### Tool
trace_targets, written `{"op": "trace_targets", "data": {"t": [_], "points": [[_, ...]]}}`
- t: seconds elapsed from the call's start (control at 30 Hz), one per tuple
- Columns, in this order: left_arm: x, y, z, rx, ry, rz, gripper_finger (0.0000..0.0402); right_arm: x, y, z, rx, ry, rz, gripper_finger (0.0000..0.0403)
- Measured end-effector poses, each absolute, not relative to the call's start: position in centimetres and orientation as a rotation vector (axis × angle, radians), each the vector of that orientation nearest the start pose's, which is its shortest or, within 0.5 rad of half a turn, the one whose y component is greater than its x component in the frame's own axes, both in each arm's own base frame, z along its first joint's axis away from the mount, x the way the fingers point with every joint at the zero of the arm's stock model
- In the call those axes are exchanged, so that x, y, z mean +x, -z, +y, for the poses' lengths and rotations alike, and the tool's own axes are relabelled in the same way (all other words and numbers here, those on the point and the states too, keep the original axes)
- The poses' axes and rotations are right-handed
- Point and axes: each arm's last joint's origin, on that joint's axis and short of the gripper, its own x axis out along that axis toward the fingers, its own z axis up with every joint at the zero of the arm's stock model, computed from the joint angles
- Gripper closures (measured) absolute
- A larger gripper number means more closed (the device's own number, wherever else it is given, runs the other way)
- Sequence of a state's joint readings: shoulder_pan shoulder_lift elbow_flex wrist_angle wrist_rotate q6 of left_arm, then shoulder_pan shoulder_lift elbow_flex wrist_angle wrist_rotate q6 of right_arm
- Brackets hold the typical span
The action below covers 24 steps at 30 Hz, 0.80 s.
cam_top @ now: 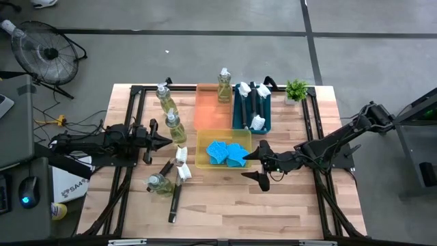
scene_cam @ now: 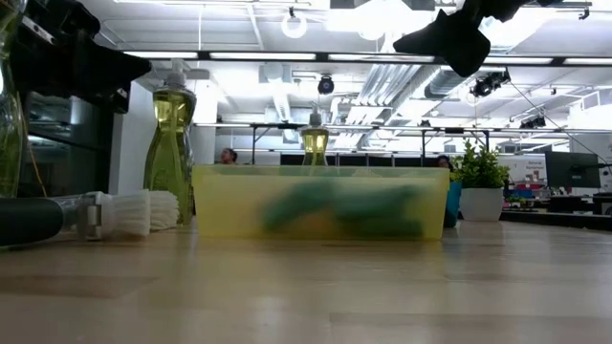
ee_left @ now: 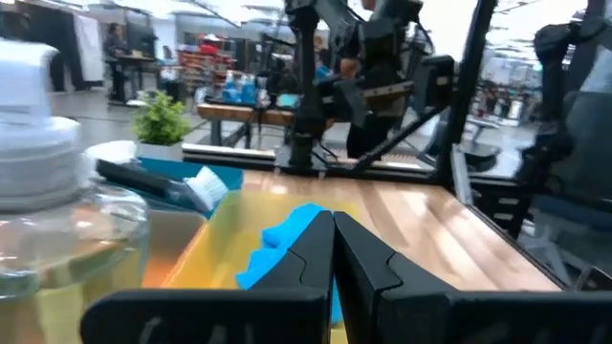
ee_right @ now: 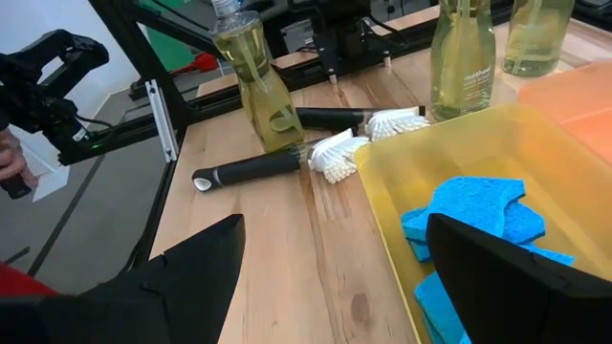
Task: Pick & Place Kitchen Sink Supplies
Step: Put the dish soap into the orange bin
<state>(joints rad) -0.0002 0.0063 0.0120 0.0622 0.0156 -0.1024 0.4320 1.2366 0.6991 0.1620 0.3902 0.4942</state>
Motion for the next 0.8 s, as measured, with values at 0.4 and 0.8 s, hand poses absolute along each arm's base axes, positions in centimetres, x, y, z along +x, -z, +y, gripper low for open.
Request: {"op": "trace_targets", "data": {"t": [0.4, 0.8], "points": [[9.4, -18.7, 0.2, -0.270, -0.046, -0.110, 0.0401, 24.3, -24.4, 10.0, 0.338, 0.045, 0.345, 0.0082], [8.4, -22.0, 0.6, -0.274, -0.167, -0.225, 0.0315, 24.3, -24.4, 9.7, 0.451, 0.146, 0.313, 0.0082]]}}
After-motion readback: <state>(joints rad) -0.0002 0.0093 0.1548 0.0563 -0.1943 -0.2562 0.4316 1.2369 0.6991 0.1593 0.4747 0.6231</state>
